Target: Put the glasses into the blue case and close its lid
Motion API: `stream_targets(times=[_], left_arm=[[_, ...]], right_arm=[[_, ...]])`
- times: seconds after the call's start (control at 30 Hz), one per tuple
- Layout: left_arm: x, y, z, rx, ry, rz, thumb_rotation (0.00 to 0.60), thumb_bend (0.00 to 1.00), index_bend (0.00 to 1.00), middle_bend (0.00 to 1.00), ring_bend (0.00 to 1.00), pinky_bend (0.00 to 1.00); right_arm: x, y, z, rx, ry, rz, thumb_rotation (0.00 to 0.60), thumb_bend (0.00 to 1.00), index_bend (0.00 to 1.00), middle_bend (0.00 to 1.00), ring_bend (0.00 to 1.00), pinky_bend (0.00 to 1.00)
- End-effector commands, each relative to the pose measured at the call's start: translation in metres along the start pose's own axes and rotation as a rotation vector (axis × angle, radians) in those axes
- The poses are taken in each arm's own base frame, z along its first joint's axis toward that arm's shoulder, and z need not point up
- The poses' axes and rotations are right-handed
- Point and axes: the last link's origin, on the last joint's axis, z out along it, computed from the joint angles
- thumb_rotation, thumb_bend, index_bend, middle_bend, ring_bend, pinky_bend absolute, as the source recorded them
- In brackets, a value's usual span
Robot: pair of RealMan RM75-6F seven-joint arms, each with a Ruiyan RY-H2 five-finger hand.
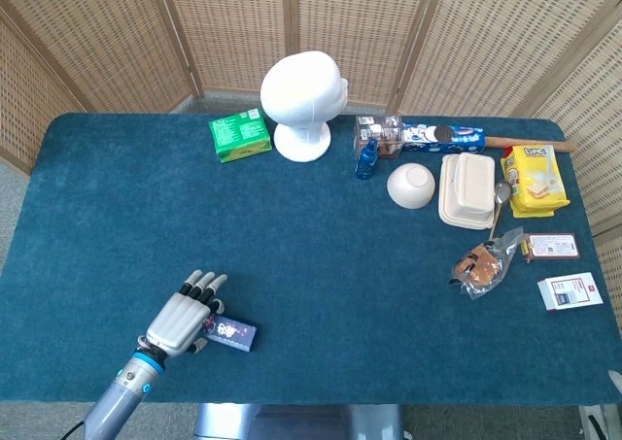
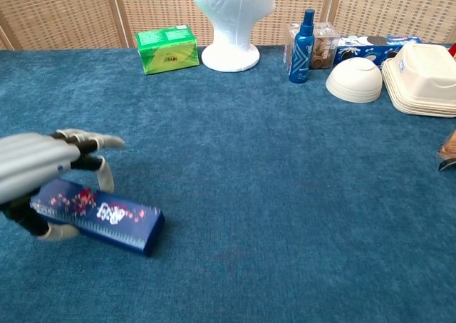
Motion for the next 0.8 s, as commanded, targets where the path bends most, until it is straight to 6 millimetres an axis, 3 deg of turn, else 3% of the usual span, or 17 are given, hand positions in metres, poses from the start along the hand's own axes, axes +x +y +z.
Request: stream_targets(times=[0.03,0.33,0.63,0.7,0.8], left_arm=[[0.009,-0.008,0.006,0.031,0.021,-0.033,0.6,0.22,0.48,0.05,0.0,0.0],[0.023,-0.026,0.036,0.116,0.048,-0.137,0.6,0.22,0.45,0.03,0.0,0.0],[0.018,-0.019,0.067,0.126,0.04,-0.169,0.6,0.22,0.42,0.02,0.0,0.0],[0.016,-0.017,0.07,0.12,0.028,-0.167,0.6,0.22,0.37,0.01,0.0,0.0],[0.015,-0.015,0.072,0.113,0.013,-0.147,0.6,0.22,0.18,0.0,0.0,0.0]], right_arm=[[-0.001,0.0,0.0,-0.001,-0.004,0.001,0.304,0.2,0.0,0.12,0.0,0.19],[-0.003,-0.001,0.002,-0.004,-0.007,-0.002,0.307,0.2,0.0,0.12,0.0,0.19],[-0.001,0.0,-0.001,-0.019,-0.006,-0.007,0.306,0.2,0.0,0.12,0.0,0.19],[0.0,0.001,-0.001,-0.021,-0.003,-0.008,0.304,0.2,0.0,0.12,0.0,0.19],[0.002,0.001,-0.002,-0.026,0.005,-0.009,0.302,0.2,0.0,0.12,0.0,0.19]])
